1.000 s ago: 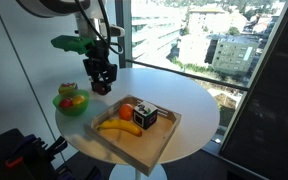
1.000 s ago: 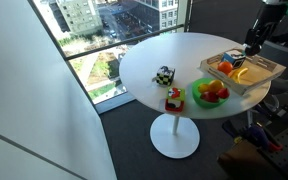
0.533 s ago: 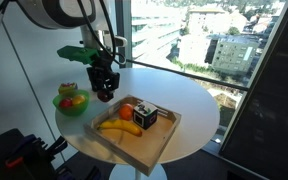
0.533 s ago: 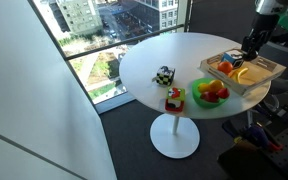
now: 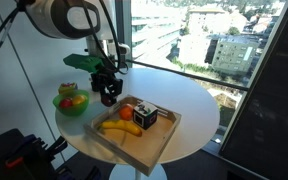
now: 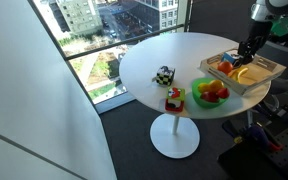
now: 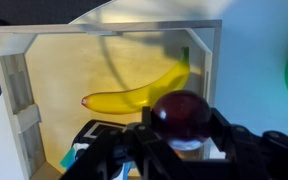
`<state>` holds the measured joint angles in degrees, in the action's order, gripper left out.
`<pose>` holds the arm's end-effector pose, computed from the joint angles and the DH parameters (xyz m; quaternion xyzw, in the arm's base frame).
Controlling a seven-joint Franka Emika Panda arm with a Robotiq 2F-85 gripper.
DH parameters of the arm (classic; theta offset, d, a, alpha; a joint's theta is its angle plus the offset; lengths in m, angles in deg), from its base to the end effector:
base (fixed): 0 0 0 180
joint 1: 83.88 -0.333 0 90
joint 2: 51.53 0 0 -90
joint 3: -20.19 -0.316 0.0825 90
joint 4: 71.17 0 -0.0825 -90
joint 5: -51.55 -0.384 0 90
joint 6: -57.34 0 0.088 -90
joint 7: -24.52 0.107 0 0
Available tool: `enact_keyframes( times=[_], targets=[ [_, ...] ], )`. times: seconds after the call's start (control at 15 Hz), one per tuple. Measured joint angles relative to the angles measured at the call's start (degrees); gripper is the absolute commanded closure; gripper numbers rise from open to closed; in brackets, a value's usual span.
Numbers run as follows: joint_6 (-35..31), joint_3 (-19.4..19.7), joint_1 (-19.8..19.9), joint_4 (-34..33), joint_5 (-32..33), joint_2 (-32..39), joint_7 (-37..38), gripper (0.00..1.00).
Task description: Remove the plum from the green bowl and place it in the wooden tray
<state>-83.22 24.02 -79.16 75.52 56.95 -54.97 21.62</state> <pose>0.4372 -0.0655 0.2840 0.9993 -0.0121 -0.0260 0.0246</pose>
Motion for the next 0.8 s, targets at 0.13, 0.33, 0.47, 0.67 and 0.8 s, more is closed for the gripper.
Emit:
enact_keyframes(
  times=[0.13, 0.33, 0.47, 0.67, 0.8],
  targets=[
    [-1.14, 0.13, 0.0, -0.24, 0.0, 1.06, 0.34, 0.68],
    [-2.59, 0.32, 0.0, -0.68, 0.0, 2.64, 0.59, 0.68],
    [-3.22, 0.44, 0.0, -1.08, 0.0, 3.66, 0.62, 0.68],
    [-4.21, 0.61, 0.0, -1.42, 0.0, 5.08, 0.7, 0.29],
    [-4.45, 0.76, 0.0, -1.54, 0.05, 5.8, 0.81, 0.11]
  ],
)
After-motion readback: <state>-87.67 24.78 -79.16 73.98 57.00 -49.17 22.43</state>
